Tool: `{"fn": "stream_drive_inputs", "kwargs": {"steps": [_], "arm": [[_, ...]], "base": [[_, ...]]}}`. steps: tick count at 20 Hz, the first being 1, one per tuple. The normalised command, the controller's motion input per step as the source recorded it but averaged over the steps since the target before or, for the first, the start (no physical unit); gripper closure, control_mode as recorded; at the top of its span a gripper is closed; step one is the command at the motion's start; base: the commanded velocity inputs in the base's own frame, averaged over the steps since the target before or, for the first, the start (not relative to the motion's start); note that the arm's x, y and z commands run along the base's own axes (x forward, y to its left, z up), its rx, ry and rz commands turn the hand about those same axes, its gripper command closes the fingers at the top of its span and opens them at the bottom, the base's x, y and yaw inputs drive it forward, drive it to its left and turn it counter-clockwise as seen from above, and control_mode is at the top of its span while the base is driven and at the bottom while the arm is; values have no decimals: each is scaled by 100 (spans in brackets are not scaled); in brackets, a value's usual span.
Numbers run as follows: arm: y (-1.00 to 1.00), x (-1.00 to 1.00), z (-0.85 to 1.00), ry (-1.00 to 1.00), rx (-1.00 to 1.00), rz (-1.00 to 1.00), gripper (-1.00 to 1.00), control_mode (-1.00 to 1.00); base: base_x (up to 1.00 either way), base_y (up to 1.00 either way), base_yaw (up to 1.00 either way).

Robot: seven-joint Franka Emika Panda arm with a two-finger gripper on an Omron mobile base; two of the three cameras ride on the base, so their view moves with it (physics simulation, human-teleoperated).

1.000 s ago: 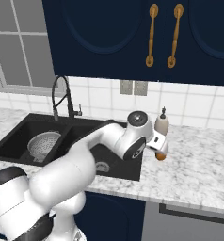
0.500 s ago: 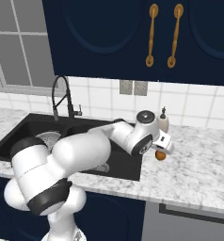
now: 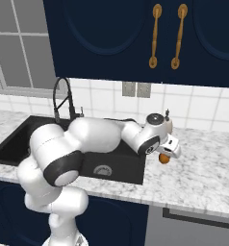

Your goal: Put the colander in the sink, put the apple, peach, apple in the colander, and turn on the sink faucet and pour water over the colander.

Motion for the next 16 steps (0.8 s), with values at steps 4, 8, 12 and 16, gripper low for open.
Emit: {"fn": "stream_drive_inputs", "kwargs": {"steps": [4, 8, 12, 16], "arm": [[-22, 26, -25, 3, 3, 0, -100, -100], [-19, 30, -22, 3, 3, 0, -100, -100], [-8, 25, -11, 6, 2, 0, -100, -100], [0, 3, -14, 7, 0, 0, -100, -100]], "base": [[0, 0, 0], [0, 0, 0], [0, 0, 0], [0, 0, 0]]}}
